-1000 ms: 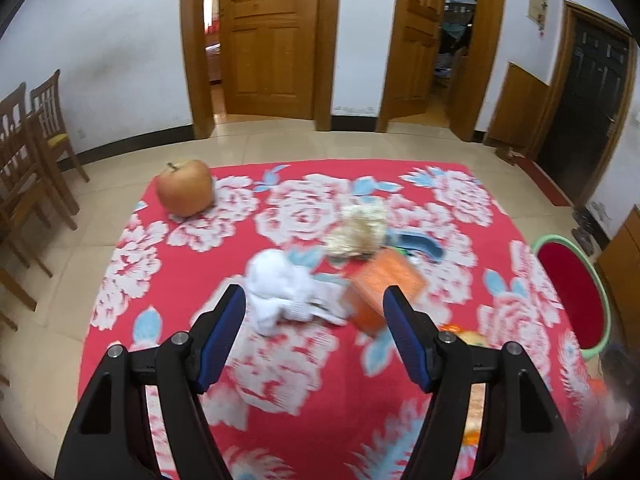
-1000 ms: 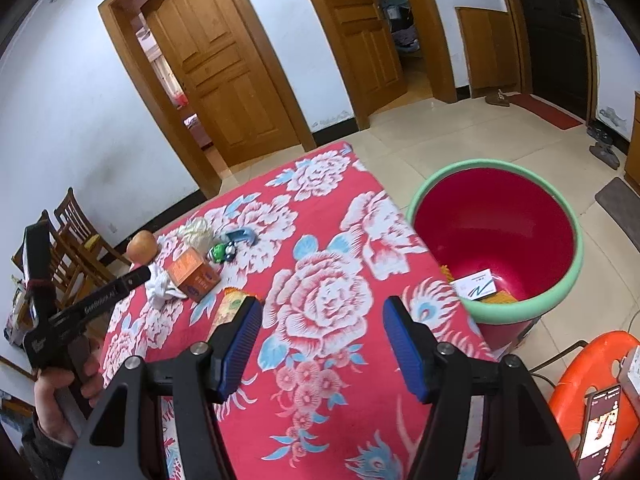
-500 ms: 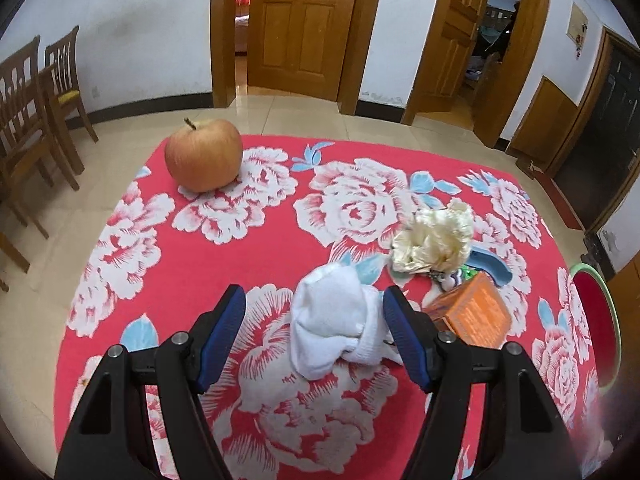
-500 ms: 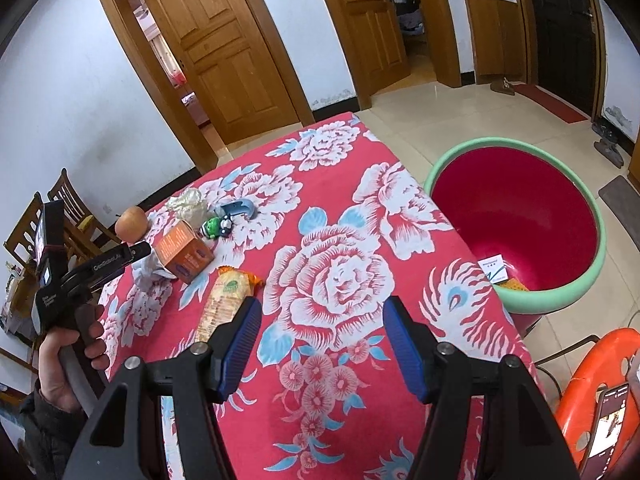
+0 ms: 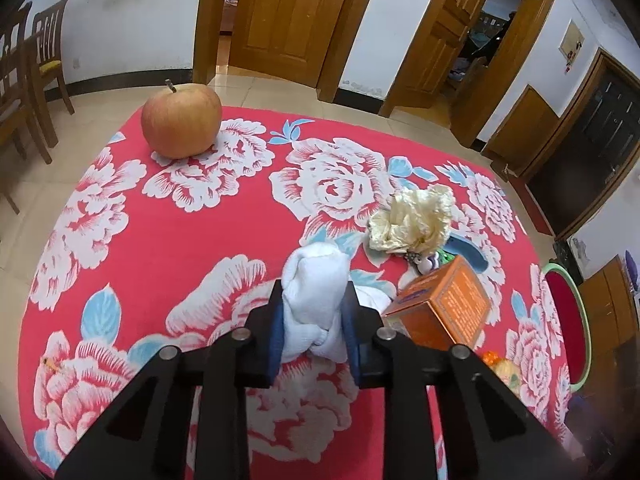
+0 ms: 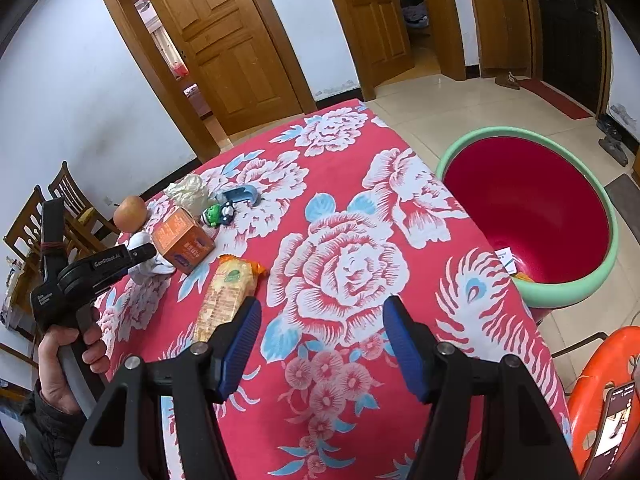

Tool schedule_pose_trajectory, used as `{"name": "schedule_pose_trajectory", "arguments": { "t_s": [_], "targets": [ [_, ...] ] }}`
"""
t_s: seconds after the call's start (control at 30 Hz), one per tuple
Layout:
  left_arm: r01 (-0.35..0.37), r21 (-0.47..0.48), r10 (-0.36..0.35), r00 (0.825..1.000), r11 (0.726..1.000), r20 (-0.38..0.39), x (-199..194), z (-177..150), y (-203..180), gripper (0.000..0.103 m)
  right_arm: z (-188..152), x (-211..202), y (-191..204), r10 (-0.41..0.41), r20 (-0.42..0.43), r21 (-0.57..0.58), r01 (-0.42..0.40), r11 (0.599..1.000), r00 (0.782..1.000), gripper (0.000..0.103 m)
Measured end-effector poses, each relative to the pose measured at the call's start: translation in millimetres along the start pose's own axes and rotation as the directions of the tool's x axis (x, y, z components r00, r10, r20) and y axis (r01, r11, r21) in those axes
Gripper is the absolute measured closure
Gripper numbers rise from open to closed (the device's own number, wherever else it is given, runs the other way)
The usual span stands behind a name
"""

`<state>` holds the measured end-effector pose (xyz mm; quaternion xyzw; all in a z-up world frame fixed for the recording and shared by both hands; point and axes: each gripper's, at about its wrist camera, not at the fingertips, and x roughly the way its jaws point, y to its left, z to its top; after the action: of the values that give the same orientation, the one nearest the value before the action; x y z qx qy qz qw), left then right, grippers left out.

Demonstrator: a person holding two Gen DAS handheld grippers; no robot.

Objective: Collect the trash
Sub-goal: 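Grasp the white cloth with the left gripper, then grasp the orange-wrapped snack bag with the right gripper while the left holds the cloth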

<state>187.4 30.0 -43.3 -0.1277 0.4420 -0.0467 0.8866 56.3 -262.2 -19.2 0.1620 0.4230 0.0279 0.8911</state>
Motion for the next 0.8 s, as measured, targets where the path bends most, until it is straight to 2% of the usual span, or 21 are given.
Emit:
{"name": "schedule_pose_trajectory", "arguments": {
  "t_s": [0.27,0.53,0.8],
  "targets": [
    [0.011,0.016,-0.012,0.999,1.0,0.035,-38.8,-15.8,-0.6,0.078,-4.2,-8.0,9.1,0.018,0.008,-0.013,-0.018,1.0,1.0,0.037],
    [-0.014,0.049,0.011,0.998,0.999,0.055,-71.5,-42.4,1.6,0.078,-12.4,-12.8,28.6,0.038,0.006,-0.043,-0.038,0.998,0.999,0.037],
    [-0.047,0.078,0.041,0.997,0.996,0.071,-89.2,-66.0,5.4,0.078,-21.8,1.0,56.8,0.052,-0.02,-0.08,-0.053,0.995,0.998,0.037]
  ]
}}
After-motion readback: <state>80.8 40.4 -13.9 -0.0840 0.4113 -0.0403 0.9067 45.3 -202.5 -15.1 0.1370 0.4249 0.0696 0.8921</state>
